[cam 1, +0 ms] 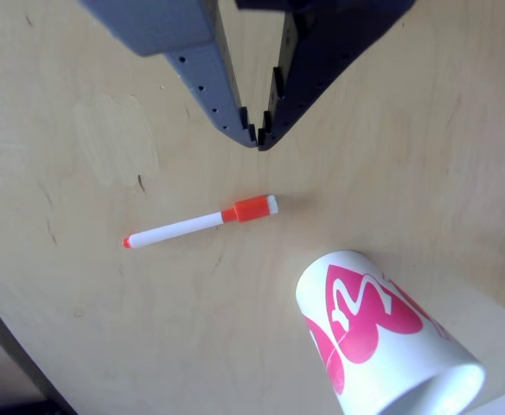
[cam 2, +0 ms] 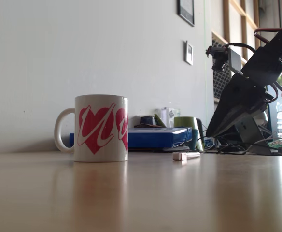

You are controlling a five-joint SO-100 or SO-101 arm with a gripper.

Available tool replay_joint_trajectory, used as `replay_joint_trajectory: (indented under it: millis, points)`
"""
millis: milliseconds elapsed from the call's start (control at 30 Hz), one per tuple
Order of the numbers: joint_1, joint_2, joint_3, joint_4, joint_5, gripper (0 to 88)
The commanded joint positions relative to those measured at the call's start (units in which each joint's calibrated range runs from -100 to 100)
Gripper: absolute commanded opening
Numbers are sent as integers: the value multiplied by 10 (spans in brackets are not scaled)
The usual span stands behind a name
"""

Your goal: Grab the pen and place it in the cup.

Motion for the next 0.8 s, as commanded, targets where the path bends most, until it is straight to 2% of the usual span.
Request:
replay_joint_trajectory:
  millis: [0, 767]
  points:
    - [-1, -5, -22, 2, 0, 9]
    - [-5, 2, -28, 1, 0, 9]
